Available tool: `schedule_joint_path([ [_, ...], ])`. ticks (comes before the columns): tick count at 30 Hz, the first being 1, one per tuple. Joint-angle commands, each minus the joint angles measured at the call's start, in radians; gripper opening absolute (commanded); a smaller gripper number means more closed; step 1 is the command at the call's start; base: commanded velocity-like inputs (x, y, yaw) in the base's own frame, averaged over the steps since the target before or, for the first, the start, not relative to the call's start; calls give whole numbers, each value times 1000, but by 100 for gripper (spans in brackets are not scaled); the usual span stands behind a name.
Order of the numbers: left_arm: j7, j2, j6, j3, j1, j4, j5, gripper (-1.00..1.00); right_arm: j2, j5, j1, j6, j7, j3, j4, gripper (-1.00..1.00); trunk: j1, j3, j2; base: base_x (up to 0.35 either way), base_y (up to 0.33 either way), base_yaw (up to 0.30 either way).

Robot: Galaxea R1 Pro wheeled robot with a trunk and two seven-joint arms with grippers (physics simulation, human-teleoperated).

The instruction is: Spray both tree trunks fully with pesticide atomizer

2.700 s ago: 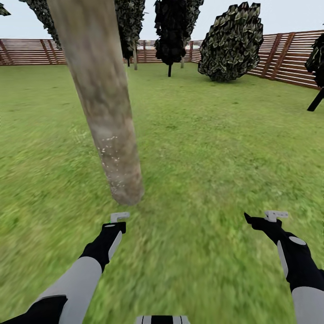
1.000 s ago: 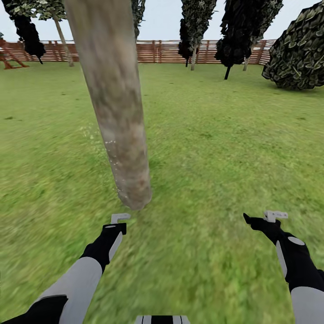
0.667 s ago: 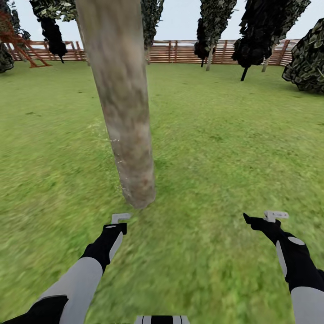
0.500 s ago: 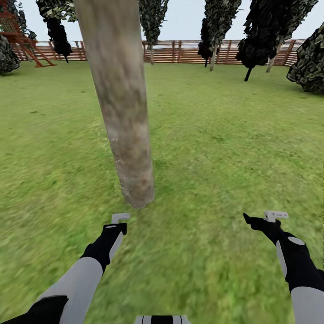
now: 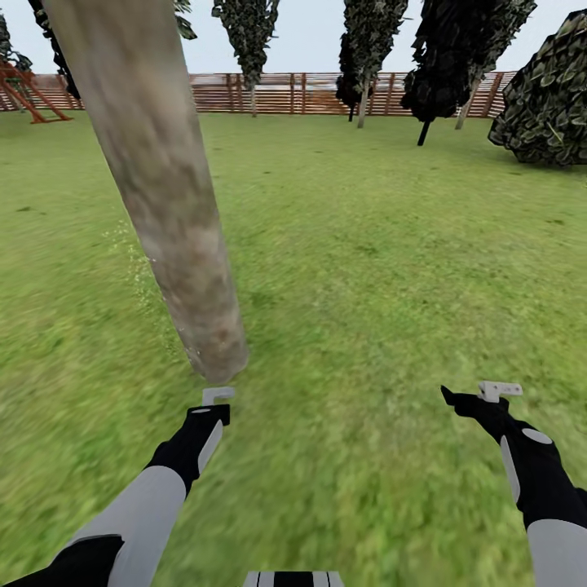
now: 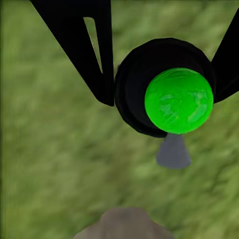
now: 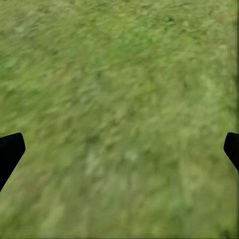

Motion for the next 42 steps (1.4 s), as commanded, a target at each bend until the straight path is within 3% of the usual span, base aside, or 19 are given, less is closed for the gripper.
schedule_joint_path([
  [1, 0, 0, 0, 0, 0, 0, -1, -100, 0, 0, 0, 0, 0, 0, -1, 100, 0, -1, 0, 0, -10, 121],
  [11, -3, 4, 7, 0, -1, -22, -2, -100, -2, 0, 0, 1, -1, -2, -2, 100, 0, -11, 0, 0, -1, 180],
  [14, -5, 1, 35, -3, -4, -96, -2, -100, -2, 0, 0, 0, -1, -2, -2, 100, 0, -14, 0, 0, 0, 189],
  [16, -11, 1, 187, -6, -11, -198, -2, -100, -2, 0, 0, 0, -1, -2, -3, 100, 0, -16, 0, 0, 0, 93],
  [19, -13, -6, 311, -9, -18, -302, -2, -100, -2, 0, 0, 0, -1, -2, -3, 100, 0, -16, 0, 0, 0, 19],
  [20, -13, -15, 376, -12, -30, -344, -1, -100, -2, 0, 0, 0, -1, -2, -3, 100, 0, -16, 0, 0, 0, 2],
  [22, -13, -33, 423, -17, -54, -369, -1, -100, -2, 0, 0, 0, -1, -2, -3, 100, 0, -16, 0, 0, 0, 0],
  [24, -12, -36, 450, -35, -84, -374, -2, -100, -3, 0, 0, 0, -1, -2, -3, 100, 0, -16, 0, 0, 0, 0],
  [26, -12, -35, 568, -42, -134, -397, -1, -100, -4, 0, 0, 0, -1, -2, -3, 100, 0, -16, 0, 0, 0, 0],
  [28, -13, -33, 638, -44, -166, -445, -1, -100, -4, 0, 0, 0, -1, -2, -3, 100, 0, -16, 0, 0, 0, 0],
  [31, -14, -28, 676, -45, -208, -499, -2, -100, -5, 0, 0, 0, -1, -2, -3, 100, 0, -16, 0, 0, 0, 0],
  [34, -14, -27, 689, -43, -279, -493, -2, -100, -5, 0, 0, 0, -1, -2, -3, 100, 0, -16, 0, 0, 0, 0],
  [36, -14, -27, 697, -41, -354, -445, -2, -100, -5, 0, 0, 0, -1, -2, -3, 100, 0, -16, 0, 0, 0, 0],
  [39, -14, -25, 698, -37, -398, -393, -2, -100, -5, 0, 0, 0, -1, -2, -3, 100, 0, -16, 0, 0, 0, 0],
  [42, -12, -25, 698, -42, -404, -383, -3, -100, -5, 0, 0, 0, -1, -2, -3, 100, 0, -16, 0, 0, 0, 0],
])
